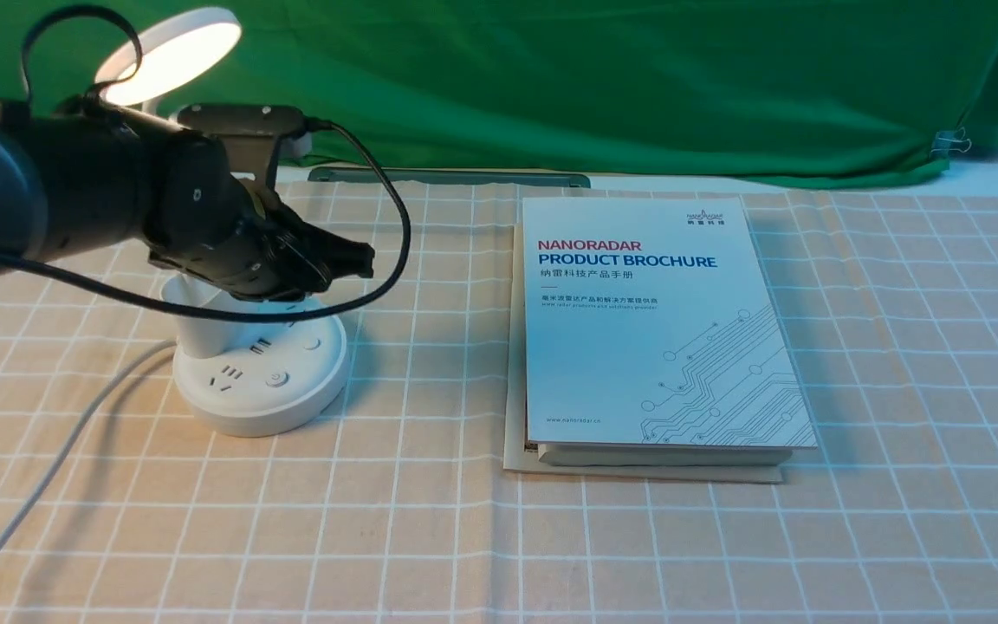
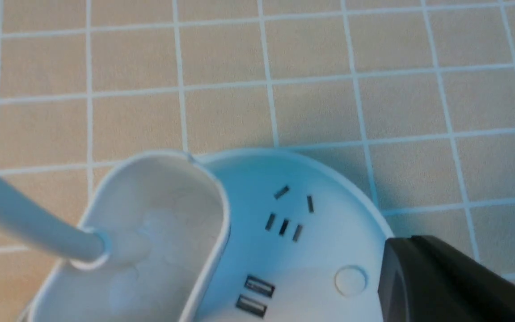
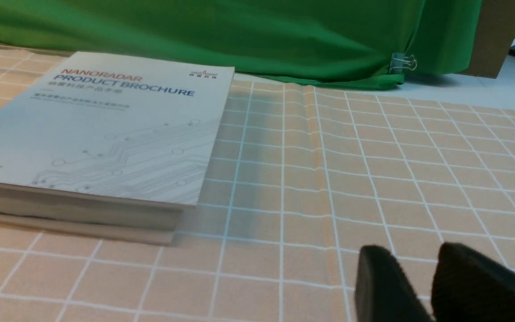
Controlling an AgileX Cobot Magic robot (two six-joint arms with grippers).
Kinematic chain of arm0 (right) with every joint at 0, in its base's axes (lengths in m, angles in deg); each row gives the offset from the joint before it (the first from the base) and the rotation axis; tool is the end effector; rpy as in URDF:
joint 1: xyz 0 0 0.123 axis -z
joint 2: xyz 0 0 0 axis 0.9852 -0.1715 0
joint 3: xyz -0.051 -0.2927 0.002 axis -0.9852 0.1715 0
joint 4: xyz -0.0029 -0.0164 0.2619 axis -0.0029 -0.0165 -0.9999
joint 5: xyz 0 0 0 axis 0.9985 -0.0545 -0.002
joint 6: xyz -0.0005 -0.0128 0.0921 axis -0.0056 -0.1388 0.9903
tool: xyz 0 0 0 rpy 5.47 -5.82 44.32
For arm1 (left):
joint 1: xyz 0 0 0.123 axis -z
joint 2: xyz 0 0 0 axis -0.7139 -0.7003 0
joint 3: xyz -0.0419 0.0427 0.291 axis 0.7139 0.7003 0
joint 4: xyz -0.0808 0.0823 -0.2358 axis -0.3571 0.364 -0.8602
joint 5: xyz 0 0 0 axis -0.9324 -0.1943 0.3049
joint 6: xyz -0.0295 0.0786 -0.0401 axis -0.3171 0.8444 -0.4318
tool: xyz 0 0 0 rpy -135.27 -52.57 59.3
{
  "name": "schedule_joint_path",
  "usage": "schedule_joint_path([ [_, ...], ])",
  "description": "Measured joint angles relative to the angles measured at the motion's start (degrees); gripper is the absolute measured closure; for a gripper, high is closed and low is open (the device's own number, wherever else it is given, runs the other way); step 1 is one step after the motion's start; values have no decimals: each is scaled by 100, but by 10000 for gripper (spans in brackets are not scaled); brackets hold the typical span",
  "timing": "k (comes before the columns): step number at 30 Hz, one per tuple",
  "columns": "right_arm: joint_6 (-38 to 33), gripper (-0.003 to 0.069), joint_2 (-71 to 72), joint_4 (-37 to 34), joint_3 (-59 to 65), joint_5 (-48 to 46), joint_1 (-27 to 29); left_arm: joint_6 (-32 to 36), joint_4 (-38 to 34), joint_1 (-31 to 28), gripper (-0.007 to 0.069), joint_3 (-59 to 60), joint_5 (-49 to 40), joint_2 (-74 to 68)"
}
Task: Turn on the table lamp on the light coffee tablecloth with your hand.
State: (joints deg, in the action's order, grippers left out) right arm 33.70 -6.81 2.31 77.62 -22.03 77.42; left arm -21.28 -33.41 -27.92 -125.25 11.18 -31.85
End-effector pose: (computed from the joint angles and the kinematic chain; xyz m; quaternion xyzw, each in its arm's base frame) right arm 0.0561 0.0044 0.1885 -0.0516 0.7555 -0.0021 0.6531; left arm 0.3819 -0.1189 0.2256 0.0612 0.9481 -0.0620 0.3058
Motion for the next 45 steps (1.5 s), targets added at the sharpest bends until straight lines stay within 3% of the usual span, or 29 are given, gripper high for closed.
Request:
schedule_joint_path([
  [4,0,419,0,0,0,0,0,1026,-1049,213,624,58,-602,74],
  [8,0,419,0,0,0,0,0,2507,-2623,580,624,499,-824,679],
  [13,0,419,0,0,0,0,0,3953,-4154,892,624,1295,-608,2382],
  [16,0,419,0,0,0,-7,0,4266,-4540,904,624,1749,-198,3468],
  [22,0,419,0,0,0,-7,0,4447,-4484,904,624,2547,800,5480],
  [26,0,419,0,0,0,-7,0,4460,-4116,904,624,2897,1011,6300],
  [32,0,419,0,0,0,-7,0,4467,-3329,904,624,3439,432,7342],
  [39,0,419,0,0,0,-1,0,4467,-3153,904,624,3489,-157,7552],
  [45,0,419,0,0,0,-1,0,4048,-2552,904,624,3702,38,7918],
])
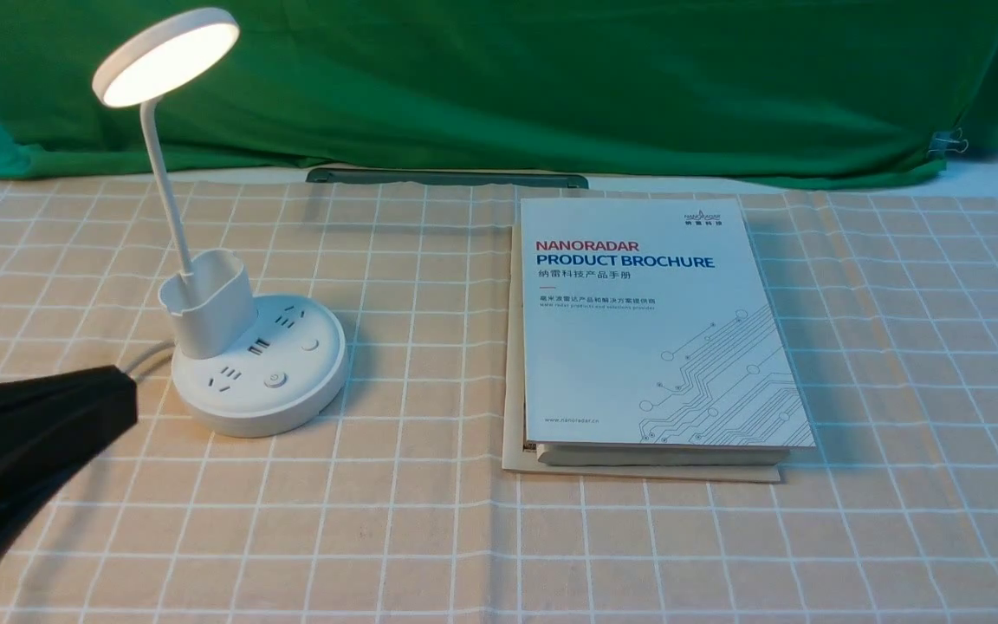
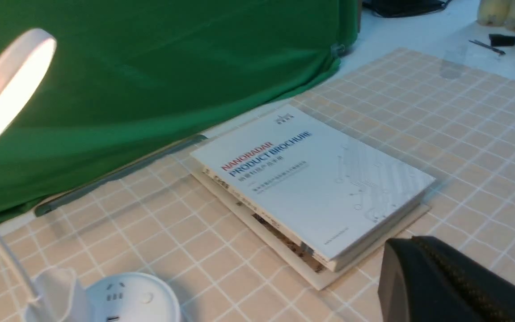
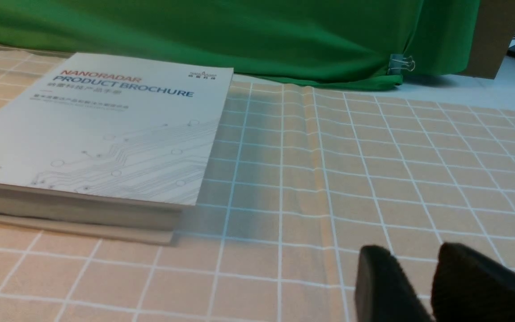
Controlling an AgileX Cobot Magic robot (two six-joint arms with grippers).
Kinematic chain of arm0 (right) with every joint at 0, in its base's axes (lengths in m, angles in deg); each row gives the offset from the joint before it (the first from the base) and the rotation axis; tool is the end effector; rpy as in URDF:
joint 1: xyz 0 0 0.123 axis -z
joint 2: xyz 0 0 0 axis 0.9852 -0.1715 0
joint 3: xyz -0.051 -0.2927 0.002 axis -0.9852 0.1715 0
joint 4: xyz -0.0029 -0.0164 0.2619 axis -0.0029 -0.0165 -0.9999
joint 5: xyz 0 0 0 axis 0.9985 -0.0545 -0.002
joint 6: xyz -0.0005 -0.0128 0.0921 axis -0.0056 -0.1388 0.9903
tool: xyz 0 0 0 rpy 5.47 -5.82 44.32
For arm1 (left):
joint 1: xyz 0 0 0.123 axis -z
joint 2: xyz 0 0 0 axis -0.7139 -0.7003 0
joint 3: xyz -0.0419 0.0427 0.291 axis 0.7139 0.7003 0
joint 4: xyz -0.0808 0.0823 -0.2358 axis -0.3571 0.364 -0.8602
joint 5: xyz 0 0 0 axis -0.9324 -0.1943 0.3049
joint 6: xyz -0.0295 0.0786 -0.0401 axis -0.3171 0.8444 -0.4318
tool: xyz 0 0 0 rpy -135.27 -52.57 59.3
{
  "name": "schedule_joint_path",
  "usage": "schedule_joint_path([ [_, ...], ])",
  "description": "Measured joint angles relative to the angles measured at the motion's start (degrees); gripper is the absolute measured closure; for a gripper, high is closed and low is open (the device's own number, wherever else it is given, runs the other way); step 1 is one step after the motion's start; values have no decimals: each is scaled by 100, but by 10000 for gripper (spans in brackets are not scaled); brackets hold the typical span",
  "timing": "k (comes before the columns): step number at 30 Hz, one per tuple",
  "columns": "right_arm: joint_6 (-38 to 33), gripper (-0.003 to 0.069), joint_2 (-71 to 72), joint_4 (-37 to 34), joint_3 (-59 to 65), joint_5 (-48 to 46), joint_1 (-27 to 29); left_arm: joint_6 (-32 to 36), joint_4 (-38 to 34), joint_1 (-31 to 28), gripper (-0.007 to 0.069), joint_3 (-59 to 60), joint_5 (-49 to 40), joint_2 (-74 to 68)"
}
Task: Turn on the table lamp on the light coffee tablecloth with your hand.
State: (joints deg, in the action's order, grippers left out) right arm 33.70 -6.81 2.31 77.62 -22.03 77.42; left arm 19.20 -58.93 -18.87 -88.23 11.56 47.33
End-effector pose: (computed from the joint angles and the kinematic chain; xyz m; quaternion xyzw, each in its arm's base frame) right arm 0.0561 0.0044 0.1885 -0.0516 0.7555 -0.0021 0.6531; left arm 0.0675 -0.0514 0.3487 0.2756 0.7107 -0.1695 0.6247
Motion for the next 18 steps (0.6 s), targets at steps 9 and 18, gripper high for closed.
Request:
schedule_joint_path([
  [9,0,419,0,0,0,0,0,-2193,2140,-1093,624,1678,1905,1531],
  [18,0,419,0,0,0,-5,0,-2610,2298,-2155,624,3134,2112,2344],
])
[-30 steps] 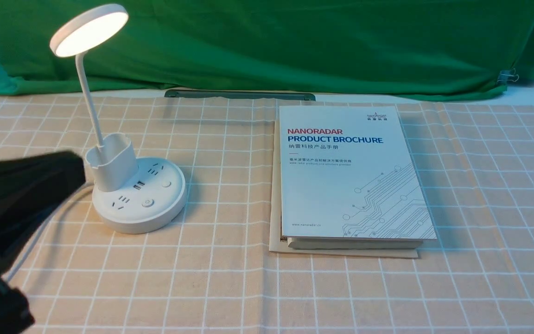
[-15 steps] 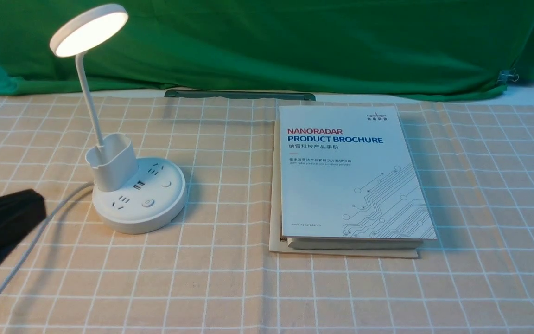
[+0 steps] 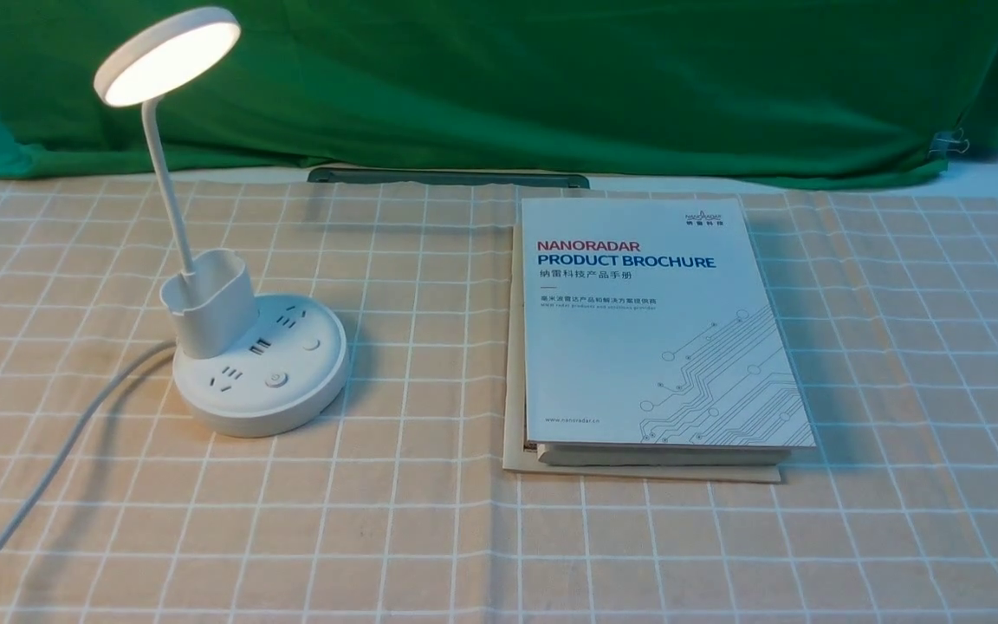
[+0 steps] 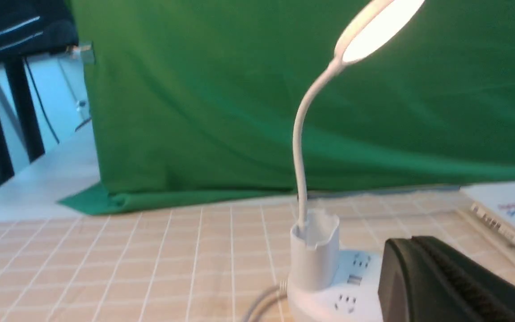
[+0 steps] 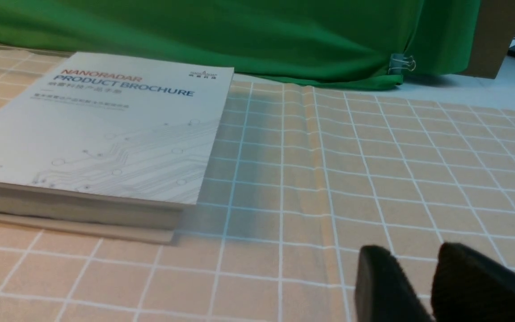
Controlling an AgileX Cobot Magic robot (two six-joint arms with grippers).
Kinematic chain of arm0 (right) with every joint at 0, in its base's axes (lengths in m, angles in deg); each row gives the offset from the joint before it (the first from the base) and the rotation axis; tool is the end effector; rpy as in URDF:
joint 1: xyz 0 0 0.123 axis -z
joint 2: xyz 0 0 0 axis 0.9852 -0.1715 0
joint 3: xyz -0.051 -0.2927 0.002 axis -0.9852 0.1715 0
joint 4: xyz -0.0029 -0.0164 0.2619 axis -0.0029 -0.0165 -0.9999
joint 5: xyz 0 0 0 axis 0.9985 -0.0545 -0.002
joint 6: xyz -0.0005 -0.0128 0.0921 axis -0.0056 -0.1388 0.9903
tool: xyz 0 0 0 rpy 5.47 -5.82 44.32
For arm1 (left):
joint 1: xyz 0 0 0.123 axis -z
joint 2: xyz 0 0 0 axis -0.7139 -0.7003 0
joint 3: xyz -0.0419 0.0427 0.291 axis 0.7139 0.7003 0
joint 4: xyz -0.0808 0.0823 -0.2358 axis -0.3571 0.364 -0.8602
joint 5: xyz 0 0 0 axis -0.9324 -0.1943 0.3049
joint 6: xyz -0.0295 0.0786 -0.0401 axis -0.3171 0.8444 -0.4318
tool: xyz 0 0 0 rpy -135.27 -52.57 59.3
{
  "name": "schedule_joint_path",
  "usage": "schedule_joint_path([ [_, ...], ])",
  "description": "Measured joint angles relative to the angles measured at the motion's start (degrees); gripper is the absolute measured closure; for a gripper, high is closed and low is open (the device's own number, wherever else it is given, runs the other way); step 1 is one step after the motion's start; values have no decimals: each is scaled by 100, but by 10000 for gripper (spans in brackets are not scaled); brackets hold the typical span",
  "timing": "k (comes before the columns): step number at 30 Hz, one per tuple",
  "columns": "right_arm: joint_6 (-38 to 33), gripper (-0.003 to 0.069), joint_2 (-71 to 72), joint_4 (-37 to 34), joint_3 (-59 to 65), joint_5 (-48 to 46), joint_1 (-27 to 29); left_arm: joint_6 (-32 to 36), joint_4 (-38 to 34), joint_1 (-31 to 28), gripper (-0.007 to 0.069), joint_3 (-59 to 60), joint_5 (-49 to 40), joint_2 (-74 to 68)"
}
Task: Turn on the table lamp on the light coffee tablecloth with your hand.
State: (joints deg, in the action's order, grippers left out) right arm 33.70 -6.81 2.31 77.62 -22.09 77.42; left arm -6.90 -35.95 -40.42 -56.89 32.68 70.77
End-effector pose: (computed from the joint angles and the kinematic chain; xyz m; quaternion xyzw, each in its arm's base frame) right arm 0.0561 0.0044 0.1884 -0.0517 0.7558 -0.0021 0.6527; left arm 0.0554 -0.0049 0.2184 0.0453 0.6928 -0.0167 0.7195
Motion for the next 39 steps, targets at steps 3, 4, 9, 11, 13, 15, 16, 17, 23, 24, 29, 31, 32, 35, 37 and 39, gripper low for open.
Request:
schedule_joint_path([
  [3,0,419,0,0,0,0,0,-7,-5,-14,624,231,-147,6],
  [4,0,419,0,0,0,0,0,-12,-34,-14,624,235,-268,14],
  [9,0,419,0,0,0,0,0,-18,-176,-14,624,242,-838,16],
  [11,0,419,0,0,0,0,0,-23,-220,-14,624,242,-852,16],
  [13,0,419,0,0,0,0,0,-23,-239,-14,624,242,-853,16],
  [15,0,420,0,0,0,0,0,-23,-247,-14,624,242,-858,21],
  [16,0,419,0,0,0,0,0,-23,-251,-14,624,242,-858,21],
  [17,0,419,0,0,0,0,0,-23,-251,-14,624,242,-858,21],
  [23,0,421,0,0,0,0,0,-23,-251,-14,624,242,-858,27],
  [24,0,421,0,0,0,0,0,-23,-251,-14,624,242,-858,27],
  [29,0,421,0,0,0,8,0,-23,-251,-14,624,242,-858,27],
  [31,0,421,0,0,0,8,0,-23,-251,-14,624,242,-858,27],
  [32,0,421,0,0,0,8,0,-23,-251,-14,624,242,-858,27],
  [35,0,421,0,0,0,8,0,-23,-251,-14,624,242,-858,27],
  [37,0,421,0,0,0,8,0,-23,-251,-14,624,242,-858,27],
  [39,0,421,0,0,0,8,0,-23,-251,-14,624,242,-858,27],
])
